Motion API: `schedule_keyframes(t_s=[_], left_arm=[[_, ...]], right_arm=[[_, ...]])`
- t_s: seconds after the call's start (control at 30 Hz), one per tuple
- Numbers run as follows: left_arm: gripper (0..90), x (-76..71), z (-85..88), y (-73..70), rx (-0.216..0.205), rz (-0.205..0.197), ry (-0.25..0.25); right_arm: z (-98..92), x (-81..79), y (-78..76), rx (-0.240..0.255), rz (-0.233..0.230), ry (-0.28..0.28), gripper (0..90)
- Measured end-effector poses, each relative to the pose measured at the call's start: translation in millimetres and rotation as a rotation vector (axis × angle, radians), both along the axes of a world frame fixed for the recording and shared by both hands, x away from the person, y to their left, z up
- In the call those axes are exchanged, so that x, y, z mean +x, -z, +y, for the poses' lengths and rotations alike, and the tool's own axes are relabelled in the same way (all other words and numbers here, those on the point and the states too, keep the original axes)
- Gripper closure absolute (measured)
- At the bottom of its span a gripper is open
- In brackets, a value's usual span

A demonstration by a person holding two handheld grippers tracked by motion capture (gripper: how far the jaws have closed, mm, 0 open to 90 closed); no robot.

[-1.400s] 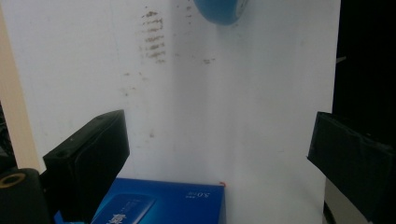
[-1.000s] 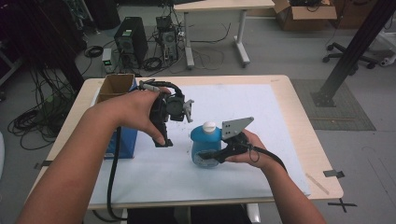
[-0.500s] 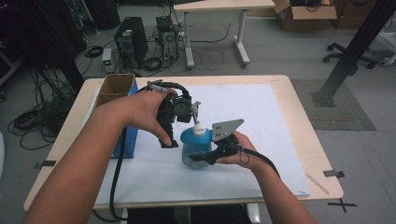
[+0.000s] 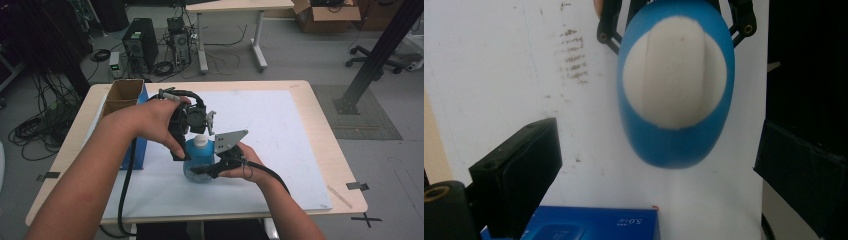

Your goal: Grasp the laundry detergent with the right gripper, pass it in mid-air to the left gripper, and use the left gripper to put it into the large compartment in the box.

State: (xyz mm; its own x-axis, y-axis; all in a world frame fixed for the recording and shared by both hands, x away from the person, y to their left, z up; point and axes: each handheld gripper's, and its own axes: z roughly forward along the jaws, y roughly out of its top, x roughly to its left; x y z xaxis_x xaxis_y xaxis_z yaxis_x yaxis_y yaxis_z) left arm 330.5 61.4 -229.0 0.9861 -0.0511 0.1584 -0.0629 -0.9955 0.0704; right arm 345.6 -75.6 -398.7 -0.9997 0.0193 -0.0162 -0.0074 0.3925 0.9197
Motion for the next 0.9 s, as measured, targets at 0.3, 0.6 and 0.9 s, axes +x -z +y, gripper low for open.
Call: schedule_keyframes(t_s=[0.3, 0.6, 0.9], left_arm=[[5.2, -1.3, 0.3, 4.0, 0.014, 0.037, -0.009], [5.2, -1.4, -4.3, 7.7, 0.031, 0.056, 0.001], [5.4, -0.6, -9.0, 17.1, 0.055, 0.084, -0.007]], right_arm=[[10.6, -0.1, -3.6, 0.006, -0.001, -0.022, 44.9], [15.1, -0.5, -5.1, 0.012, -0.005, -0.028, 44.9], [18.5, -1.7, -7.9, 0.016, -0.009, -0.034, 44.9]])
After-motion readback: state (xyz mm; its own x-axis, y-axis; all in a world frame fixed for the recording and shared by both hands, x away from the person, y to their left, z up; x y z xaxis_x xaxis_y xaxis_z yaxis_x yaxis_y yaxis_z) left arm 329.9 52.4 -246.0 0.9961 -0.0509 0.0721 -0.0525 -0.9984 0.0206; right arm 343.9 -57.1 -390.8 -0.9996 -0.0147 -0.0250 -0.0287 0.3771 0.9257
